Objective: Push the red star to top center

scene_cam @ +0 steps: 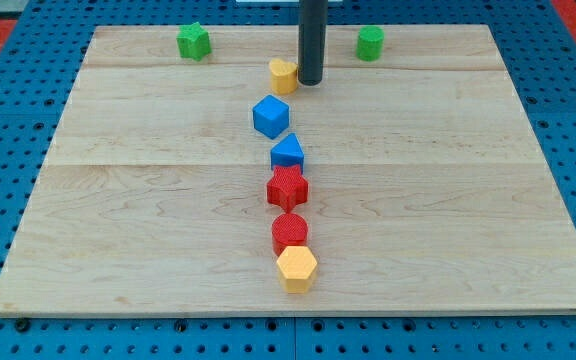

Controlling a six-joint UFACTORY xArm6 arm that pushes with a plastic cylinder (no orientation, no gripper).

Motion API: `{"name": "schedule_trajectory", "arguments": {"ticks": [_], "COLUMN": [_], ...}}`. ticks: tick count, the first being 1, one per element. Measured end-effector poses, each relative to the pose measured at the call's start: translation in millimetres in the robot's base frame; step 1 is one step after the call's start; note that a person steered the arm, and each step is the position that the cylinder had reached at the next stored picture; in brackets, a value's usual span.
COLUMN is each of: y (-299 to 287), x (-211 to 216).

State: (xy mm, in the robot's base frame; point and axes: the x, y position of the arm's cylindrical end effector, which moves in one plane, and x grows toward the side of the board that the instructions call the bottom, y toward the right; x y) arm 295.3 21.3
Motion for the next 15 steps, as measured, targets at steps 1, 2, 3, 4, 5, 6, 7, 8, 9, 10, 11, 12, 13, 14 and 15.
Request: {"name": "schedule_trajectory", "arguments": {"ticks": [1,2,3,4,5,6,7,8,9,10,11,12,13,14,15], "y": [14.7,87.5,147.1,125.6,128.7,117.8,99.3,20.3,-33.0,-108.1,-115.6,-102.4,-118.2,-151.0,-166.9], "x": [8.6,10.7,-30.4,-40.1,-5.3,92.1,190.0,199.8,188.2,187.3,199.3,227.9,213.2,189.3,147.8]}}
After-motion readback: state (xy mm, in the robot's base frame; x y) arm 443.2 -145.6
